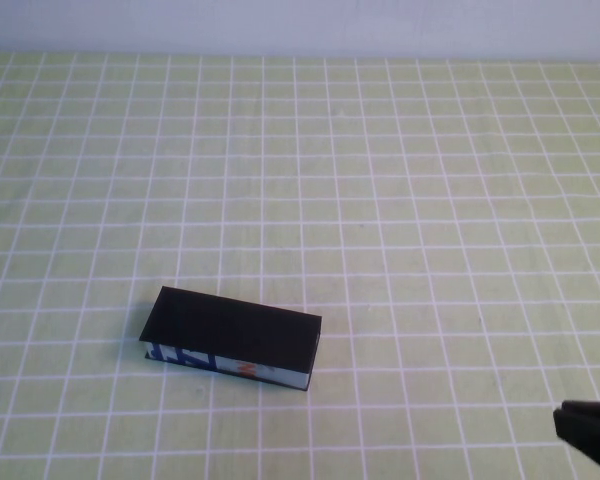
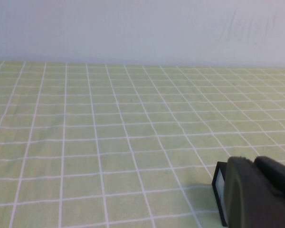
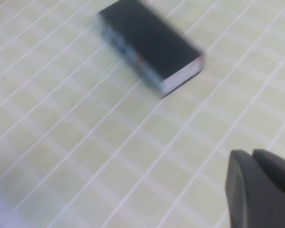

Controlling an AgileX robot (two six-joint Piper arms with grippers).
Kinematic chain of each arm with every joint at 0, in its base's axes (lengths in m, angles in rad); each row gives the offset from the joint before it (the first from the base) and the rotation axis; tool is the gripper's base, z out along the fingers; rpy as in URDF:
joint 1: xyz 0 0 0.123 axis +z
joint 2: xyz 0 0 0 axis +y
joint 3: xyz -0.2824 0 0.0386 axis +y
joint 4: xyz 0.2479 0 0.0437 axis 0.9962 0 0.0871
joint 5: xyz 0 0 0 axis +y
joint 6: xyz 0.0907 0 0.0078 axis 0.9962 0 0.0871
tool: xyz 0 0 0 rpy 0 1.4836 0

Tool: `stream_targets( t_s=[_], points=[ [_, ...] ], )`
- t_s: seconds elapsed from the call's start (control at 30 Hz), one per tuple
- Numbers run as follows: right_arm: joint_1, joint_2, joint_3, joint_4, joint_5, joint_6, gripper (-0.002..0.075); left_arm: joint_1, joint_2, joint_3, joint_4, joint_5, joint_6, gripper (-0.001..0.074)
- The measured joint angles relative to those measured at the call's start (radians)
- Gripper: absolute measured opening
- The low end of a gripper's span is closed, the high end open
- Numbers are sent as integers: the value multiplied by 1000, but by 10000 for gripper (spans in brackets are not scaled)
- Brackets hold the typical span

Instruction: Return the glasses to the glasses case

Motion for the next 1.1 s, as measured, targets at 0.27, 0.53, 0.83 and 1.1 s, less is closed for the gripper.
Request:
stream_targets(
  t_s=[0.27, 0.53, 0.83, 1.1],
  points=[
    [-281, -121, 303, -62, -477, -2, -11, 0, 0, 0, 0, -1, 0, -2],
    [-514, -447, 535, -66, -569, -2, -11, 0, 0, 0, 0, -1, -2, -2],
    [-549, -563, 574, -30, -532, -2, -11, 0, 0, 0, 0, -1, -2, -2],
    [-549, -563, 574, -22, -532, -2, -11, 0, 0, 0, 0, -2, -2, -2]
  ],
)
